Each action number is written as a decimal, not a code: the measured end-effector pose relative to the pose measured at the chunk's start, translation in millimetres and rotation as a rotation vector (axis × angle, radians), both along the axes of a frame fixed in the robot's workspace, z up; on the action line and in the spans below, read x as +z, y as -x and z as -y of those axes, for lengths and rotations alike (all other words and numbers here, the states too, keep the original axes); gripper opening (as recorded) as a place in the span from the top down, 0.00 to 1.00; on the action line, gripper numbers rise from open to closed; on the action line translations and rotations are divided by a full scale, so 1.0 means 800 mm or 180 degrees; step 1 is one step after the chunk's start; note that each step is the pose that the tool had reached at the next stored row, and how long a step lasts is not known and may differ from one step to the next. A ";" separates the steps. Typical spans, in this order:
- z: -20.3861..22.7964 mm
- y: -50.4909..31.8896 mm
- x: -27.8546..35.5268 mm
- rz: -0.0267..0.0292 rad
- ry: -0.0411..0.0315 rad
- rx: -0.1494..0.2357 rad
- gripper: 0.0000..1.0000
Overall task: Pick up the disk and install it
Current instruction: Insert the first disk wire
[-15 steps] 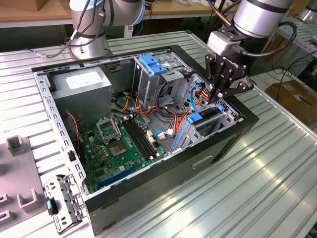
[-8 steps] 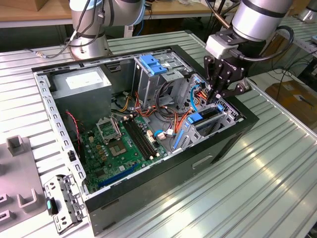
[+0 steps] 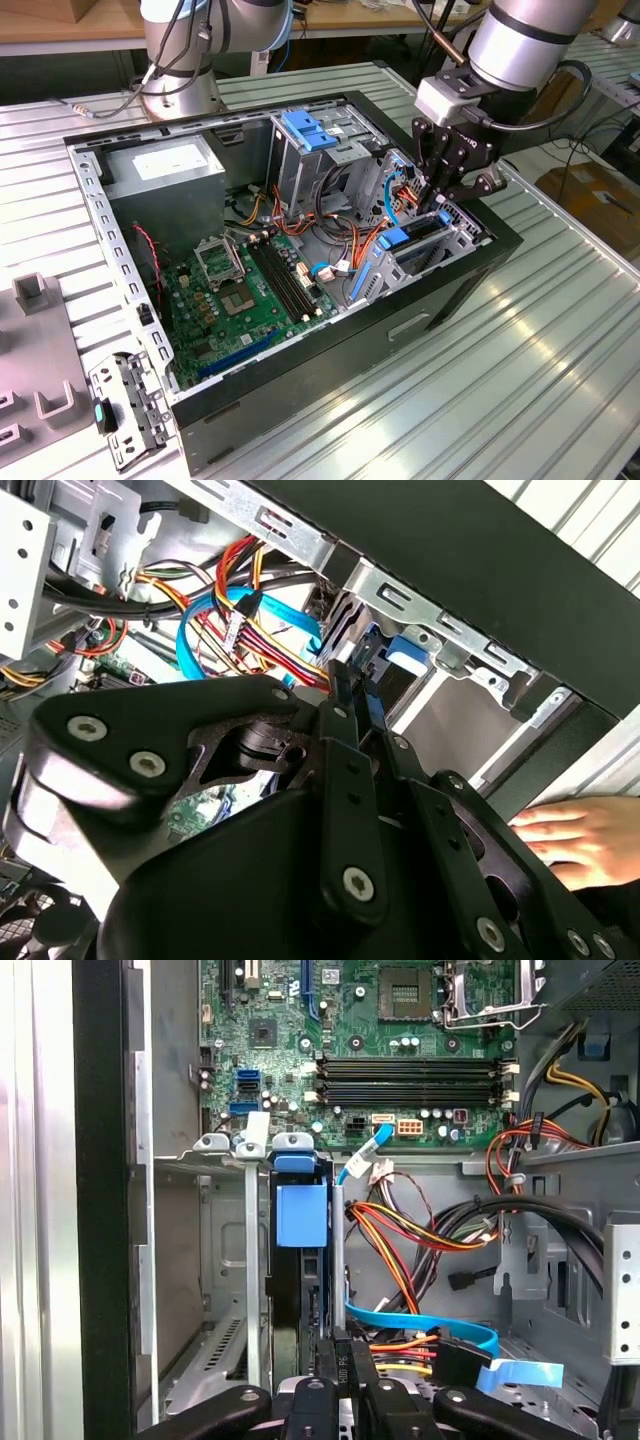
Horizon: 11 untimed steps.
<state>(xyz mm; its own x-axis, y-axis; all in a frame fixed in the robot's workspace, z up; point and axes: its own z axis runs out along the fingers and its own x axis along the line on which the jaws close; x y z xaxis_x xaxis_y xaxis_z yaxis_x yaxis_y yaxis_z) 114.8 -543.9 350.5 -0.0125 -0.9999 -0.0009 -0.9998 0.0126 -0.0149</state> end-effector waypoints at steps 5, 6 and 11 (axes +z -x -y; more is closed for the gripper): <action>0.0020 0.000 -0.0006 -0.0007 0.0000 -0.0147 0.82; 0.0020 0.000 -0.0007 -0.0008 -0.0001 -0.0188 0.82; 0.0037 0.000 -0.0009 -0.0012 0.0000 -0.0231 0.82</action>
<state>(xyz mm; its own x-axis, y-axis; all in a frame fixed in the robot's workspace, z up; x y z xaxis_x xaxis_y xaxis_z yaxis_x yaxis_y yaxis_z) 115.0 -546.9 349.7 -0.0850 -0.9964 -0.0007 -0.9963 0.0850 -0.0112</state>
